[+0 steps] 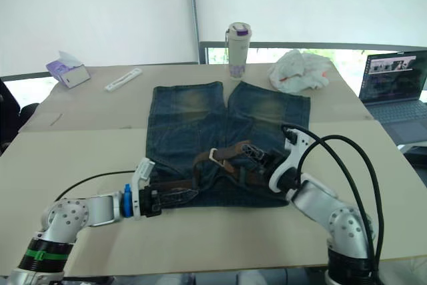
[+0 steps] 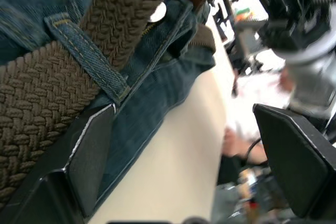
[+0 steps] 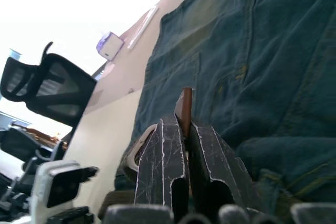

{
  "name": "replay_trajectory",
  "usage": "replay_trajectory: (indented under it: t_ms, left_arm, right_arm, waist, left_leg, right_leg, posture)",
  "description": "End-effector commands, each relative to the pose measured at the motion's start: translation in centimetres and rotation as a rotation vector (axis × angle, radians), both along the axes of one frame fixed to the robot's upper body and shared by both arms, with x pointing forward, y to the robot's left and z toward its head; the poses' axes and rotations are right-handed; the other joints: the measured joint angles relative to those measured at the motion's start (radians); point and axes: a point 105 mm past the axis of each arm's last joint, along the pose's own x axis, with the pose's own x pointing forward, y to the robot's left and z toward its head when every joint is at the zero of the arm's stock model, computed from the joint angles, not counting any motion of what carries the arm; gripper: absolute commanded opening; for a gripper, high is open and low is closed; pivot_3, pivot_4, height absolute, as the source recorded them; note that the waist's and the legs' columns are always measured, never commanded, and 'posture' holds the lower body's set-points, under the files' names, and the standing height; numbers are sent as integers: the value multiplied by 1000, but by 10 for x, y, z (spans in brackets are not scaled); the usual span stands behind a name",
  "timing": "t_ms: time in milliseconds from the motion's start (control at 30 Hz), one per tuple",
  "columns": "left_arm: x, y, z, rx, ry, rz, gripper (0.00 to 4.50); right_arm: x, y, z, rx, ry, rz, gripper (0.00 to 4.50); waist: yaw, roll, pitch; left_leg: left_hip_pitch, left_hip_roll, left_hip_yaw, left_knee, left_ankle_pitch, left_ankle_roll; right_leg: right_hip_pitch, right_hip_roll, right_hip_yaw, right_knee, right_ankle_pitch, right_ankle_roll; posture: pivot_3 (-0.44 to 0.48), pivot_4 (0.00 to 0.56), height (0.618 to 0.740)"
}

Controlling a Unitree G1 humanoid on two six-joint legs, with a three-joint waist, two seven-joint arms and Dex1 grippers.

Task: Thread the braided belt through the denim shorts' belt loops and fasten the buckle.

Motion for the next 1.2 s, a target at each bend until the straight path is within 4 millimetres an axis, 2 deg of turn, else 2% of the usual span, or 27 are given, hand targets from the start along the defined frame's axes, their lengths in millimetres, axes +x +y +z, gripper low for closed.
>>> replay_trajectory:
  t_ms: [33, 233, 467, 567, 700, 800, 900, 1033, 1100, 1200]
  left_arm:
    - [-5, 5, -3, 48, -80, -55, 4478]
    - [-10, 14, -16, 119, -119, -91, 4478]
    - [6, 31, -22, 174, -153, -34, 4478]
    - [10, 43, -23, 207, -161, -31, 4478]
    - [18, 63, -23, 266, -184, -32, 4478]
    - [15, 63, -11, 228, -189, -99, 4478]
    - [3, 53, 10, 144, -187, -215, 4478]
    - [-13, 30, 80, -122, -248, -380, 4478]
    - [2, 21, 94, -143, -315, -321, 4478]
    - [32, 7, 99, -133, -367, -168, 4478]
  right_arm:
    - [-2, -9, 26, 24, -85, -4, 0]
    - [-6, -30, 33, -28, -99, -3, 0]
    - [-15, -51, 42, -132, -121, 17, 0]
    - [-18, -48, 47, -132, -134, 49, 0]
    - [-23, -22, 51, -116, -154, 139, 0]
    - [-16, -1, 55, -82, -167, 145, 0]
    - [-13, 9, 59, -69, -175, 151, 0]
    - [-14, 18, 66, -50, -195, 187, 0]
    - [-15, 23, 70, -28, -203, 206, 0]
    - [-17, 28, 80, 45, -218, 230, 0]
  waist:
    - [-1, 0, 0]
    - [2, -1, 1]
    - [6, -2, 2]
    - [6, -2, 2]
    - [-2, -1, 2]
    - [-7, -2, 2]
    - [-5, -3, 3]
    - [13, -4, 4]
    - [24, -5, 4]
    - [24, -2, 2]
  left_leg:
    - [0, 0, 0, 0, 0, 0]
    - [-1, 1, 0, 0, 0, 1]
    - [-3, 2, 1, 0, 1, 1]
    - [-4, 3, 1, 0, 1, 1]
    - [-4, 5, 1, -1, 1, 1]
    - [-4, 7, 2, -1, 1, 2]
    - [-3, 8, 1, -1, 1, 2]
    - [-14, 7, 0, 1, 1, 2]
    - [-17, 7, 0, 3, 2, 4]
    - [-13, 5, 0, 3, 3, 5]
  right_leg:
    - [0, 0, 0, 0, 0, 0]
    - [0, -1, 0, -1, 0, 0]
    - [0, 0, 0, -1, -1, 2]
    - [1, 0, 0, -1, -3, 4]
    - [0, 2, 0, -1, -3, 4]
    - [1, 3, 1, 0, -3, 3]
    - [-3, 4, 0, 0, -2, 0]
    - [-12, 2, -2, 2, 0, -1]
    - [-14, 1, -3, 3, 1, -1]
    - [-10, 0, -3, 2, 1, 0]
  posture:
    - [0, 150, 740]
    - [0, 150, 740]
    - [0, 150, 740]
    - [0, 150, 740]
    - [0, 150, 740]
    - [0, 150, 740]
    - [0, 150, 740]
    - [0, 150, 740]
    - [0, 150, 740]
    - [0, 150, 740]
